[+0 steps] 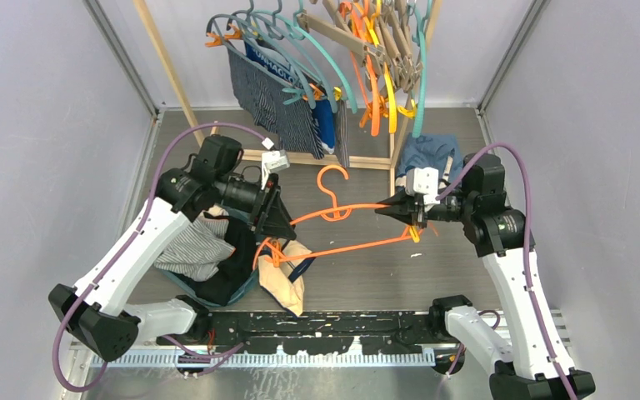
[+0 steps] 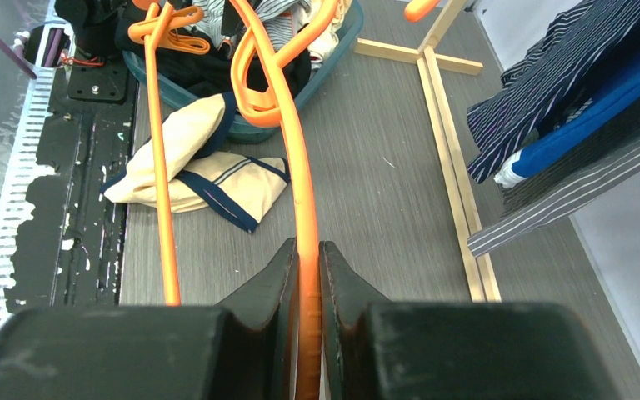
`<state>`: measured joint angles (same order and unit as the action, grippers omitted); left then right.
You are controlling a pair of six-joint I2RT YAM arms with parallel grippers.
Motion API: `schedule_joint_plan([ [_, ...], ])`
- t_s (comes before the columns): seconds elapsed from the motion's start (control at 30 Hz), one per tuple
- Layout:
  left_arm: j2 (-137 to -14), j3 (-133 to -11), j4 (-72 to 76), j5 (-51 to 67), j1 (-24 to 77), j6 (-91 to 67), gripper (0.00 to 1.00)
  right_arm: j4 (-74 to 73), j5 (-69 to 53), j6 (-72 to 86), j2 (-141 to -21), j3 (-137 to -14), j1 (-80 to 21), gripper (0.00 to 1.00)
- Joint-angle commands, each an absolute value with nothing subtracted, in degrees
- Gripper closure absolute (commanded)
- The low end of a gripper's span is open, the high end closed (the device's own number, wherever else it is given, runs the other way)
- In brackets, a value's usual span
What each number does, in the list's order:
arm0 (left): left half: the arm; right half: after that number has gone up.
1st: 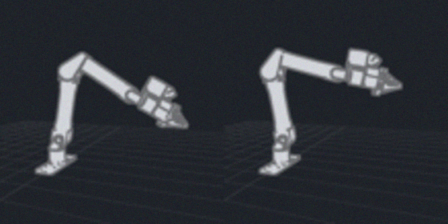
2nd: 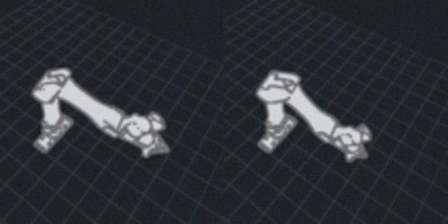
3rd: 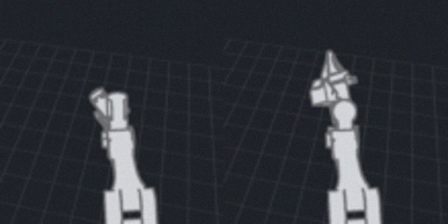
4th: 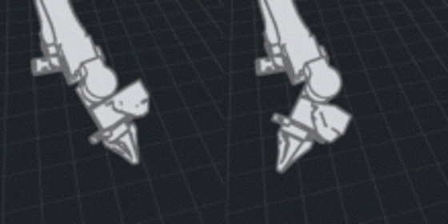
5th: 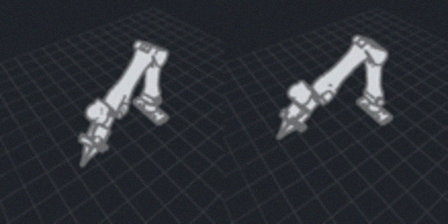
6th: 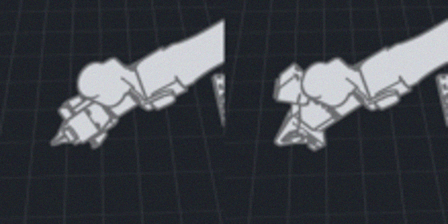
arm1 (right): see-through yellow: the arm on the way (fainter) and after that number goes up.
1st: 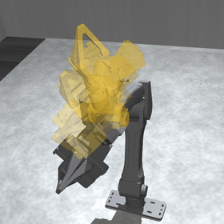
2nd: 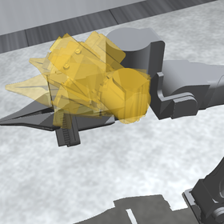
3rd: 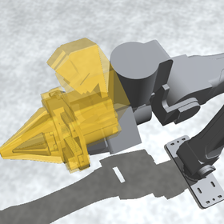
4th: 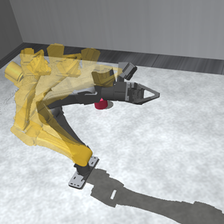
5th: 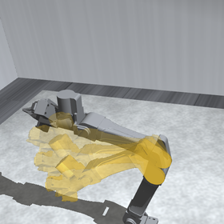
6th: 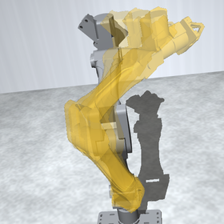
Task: Remove the underwear clipped to the hanger
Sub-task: Place the hanger at the clothesline.
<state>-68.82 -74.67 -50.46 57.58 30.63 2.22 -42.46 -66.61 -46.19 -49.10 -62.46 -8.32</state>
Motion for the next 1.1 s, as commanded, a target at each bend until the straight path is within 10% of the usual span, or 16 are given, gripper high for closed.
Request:
schedule_joint_plan([
  [0.0, -67.19, -73.6, -48.86, 57.25, 30.78, 3.46, 0.64, -38.26, -67.81, -44.83, -48.04, -61.61, -8.74, 0.99],
  [0.3, -64.09, -73.1, -48.85, 52.7, 30.77, 6.13, 0.99, -37.21, -66.88, -43.15, -47.62, -60.52, -8.74, 0.85],
  [0.73, -60.38, -75.8, -58.12, 38.57, 30.76, 15.76, 1.0, -36.3, -66.63, -33.28, -46.99, -61.7, -8.79, 0.21],
  [1.07, -52.35, -77.44, -65.6, 19.7, 26.33, 24.12, 1.0, -34.85, -59.11, -27.21, -46.18, -62.12, -8.32, 0.15],
])
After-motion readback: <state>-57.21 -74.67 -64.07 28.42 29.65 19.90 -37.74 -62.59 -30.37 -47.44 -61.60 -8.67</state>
